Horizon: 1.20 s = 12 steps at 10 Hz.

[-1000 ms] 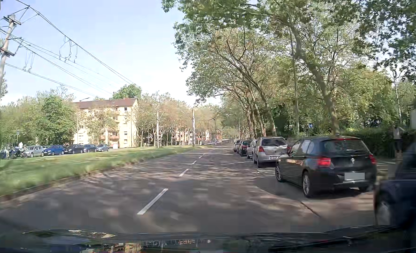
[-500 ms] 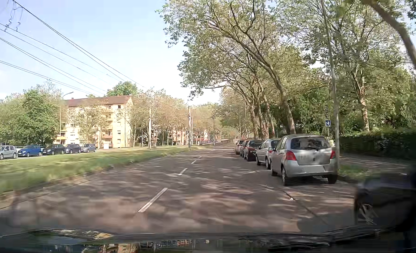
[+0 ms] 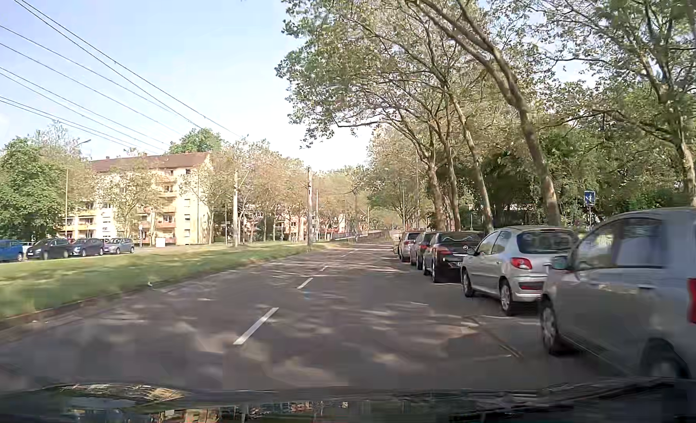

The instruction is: Follow the waypoints while adhering to traffic rules and regulations

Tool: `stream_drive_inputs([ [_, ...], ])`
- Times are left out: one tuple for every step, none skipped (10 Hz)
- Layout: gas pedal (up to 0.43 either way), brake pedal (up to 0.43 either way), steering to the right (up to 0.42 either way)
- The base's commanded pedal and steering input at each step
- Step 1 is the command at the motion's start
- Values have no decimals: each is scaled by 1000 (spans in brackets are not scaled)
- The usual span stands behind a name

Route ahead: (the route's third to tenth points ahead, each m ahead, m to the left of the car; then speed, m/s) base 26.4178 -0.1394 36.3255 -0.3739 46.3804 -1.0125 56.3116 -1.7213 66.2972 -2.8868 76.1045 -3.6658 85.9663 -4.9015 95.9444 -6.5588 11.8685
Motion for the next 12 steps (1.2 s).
stream_drive_inputs([
  [130, 0, 3],
  [138, 0, 3],
  [138, 0, 3],
  [138, 0, 3],
  [138, 0, 3],
  [138, 0, 3],
  [138, 0, 3],
  [138, 0, 3],
  [138, 0, 3],
  [138, 0, 3],
  [138, 0, 3],
  [138, 0, 3],
])
